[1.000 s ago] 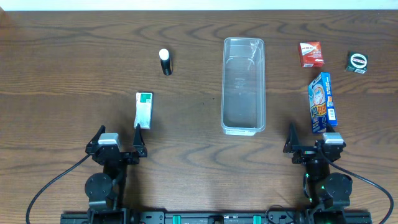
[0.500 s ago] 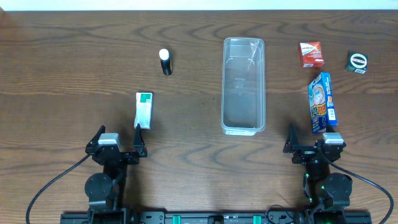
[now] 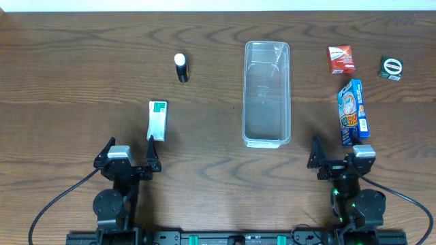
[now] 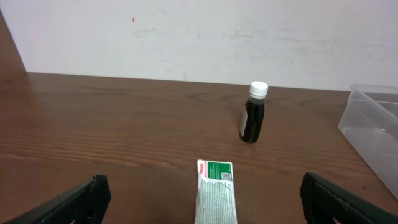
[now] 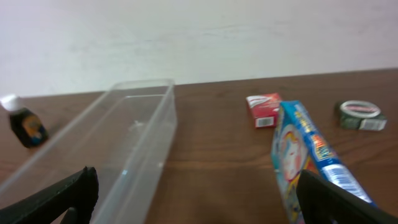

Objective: Pack container
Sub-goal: 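Move the right gripper to the blue Sudden Fever box and grasp it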

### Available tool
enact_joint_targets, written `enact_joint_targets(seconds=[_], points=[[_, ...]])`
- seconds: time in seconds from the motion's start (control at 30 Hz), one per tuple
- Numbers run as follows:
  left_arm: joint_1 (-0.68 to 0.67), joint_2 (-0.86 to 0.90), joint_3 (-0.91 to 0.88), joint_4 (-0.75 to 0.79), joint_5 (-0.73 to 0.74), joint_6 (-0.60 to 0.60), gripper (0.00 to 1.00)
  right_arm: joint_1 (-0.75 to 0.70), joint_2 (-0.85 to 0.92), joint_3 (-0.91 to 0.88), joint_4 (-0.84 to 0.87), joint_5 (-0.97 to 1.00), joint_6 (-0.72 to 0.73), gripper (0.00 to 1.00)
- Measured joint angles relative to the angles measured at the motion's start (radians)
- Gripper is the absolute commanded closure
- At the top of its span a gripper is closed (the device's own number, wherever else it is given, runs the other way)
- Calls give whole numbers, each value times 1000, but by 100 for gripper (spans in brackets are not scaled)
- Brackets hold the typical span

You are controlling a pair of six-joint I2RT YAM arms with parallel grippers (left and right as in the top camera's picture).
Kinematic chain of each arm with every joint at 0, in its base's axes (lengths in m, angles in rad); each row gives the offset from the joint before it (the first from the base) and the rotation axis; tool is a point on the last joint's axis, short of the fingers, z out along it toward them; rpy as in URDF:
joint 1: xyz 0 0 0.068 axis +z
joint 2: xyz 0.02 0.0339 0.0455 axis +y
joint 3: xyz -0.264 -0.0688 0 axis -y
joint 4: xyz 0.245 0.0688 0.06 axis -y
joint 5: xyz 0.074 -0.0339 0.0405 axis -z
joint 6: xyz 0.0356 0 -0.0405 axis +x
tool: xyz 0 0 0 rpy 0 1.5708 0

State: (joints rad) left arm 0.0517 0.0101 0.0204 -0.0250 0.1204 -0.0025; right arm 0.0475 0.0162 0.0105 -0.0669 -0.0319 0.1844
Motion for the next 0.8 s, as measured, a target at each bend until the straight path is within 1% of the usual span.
enact_joint_targets(seconds=[0.07, 0.17, 0.27, 0.33, 0.4, 0.47, 0.57, 0.7, 0.8], points=[[0, 0, 0, 0, 0, 0, 2, 0, 0, -1, 16, -13, 49, 1], [0, 0, 0, 0, 0, 0, 2, 0, 0, -3, 122, -72, 93, 1], [0, 0, 0, 0, 0, 0, 2, 0, -2, 0, 230, -114, 87, 1], [0, 0, 0, 0, 0, 0, 2, 0, -1, 21, 240, -122, 62, 1], [0, 0, 0, 0, 0, 0, 2, 0, 10, 71, 209, -126, 28, 1], [0, 0, 0, 0, 0, 0, 2, -6, 51, 167, 123, -122, -22, 1], [0, 0, 0, 0, 0, 0, 2, -24, 168, 351, -5, -68, -94, 1], [0, 0, 0, 0, 0, 0, 2, -78, 408, 646, -216, 55, -168, 1], [0, 0, 0, 0, 0, 0, 2, -136, 586, 835, -397, 98, -214, 1]])
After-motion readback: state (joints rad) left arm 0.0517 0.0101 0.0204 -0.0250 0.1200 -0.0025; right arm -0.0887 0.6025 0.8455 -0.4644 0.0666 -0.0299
